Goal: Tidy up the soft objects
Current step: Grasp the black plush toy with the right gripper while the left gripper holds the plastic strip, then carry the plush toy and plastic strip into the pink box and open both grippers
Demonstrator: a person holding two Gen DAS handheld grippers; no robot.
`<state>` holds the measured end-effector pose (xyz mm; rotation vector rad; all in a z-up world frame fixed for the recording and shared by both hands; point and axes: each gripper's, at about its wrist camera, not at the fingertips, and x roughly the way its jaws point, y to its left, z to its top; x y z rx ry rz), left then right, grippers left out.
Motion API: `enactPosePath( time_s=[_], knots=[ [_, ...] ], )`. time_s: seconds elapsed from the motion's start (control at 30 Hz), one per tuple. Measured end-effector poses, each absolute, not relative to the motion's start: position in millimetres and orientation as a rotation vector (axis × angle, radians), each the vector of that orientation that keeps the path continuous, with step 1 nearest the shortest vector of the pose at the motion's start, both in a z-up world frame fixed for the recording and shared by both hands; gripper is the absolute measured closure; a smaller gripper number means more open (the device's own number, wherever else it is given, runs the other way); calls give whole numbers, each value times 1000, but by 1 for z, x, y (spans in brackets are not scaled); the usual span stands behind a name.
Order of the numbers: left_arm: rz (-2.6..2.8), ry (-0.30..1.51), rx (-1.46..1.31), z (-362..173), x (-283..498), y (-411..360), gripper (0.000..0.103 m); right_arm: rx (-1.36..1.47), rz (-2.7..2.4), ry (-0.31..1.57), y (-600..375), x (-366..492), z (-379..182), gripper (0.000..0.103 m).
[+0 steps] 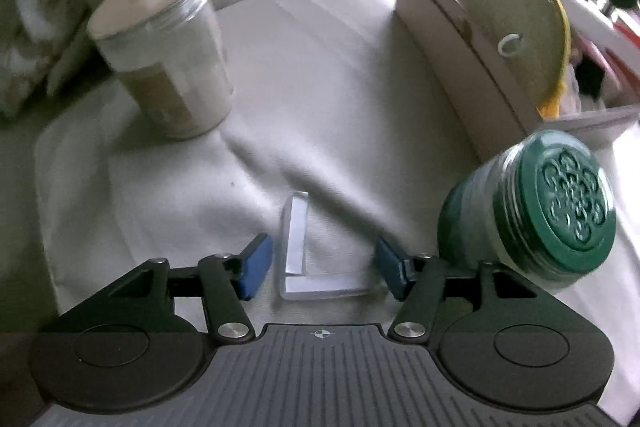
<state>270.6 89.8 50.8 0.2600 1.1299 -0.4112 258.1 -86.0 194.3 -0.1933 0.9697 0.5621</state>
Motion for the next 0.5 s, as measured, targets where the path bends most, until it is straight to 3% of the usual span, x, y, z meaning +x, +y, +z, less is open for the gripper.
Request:
enactPosePath(
  time_s=[0.13, 0.23, 0.3, 0.5],
  knots=[
    [-441, 1128, 241, 51, 273, 97, 44, -195, 557, 977, -88, 256, 191, 23],
    [-434, 1090, 262, 50, 270, 101, 60, -198, 555, 982, -88, 255, 189, 23],
    [-431, 1072, 253, 50, 267, 105, 84, -201, 556, 983, -89, 254, 188, 23],
    [-457, 975, 256, 47, 253, 114, 87, -191, 559, 970, -93, 252, 194, 23]
  ],
)
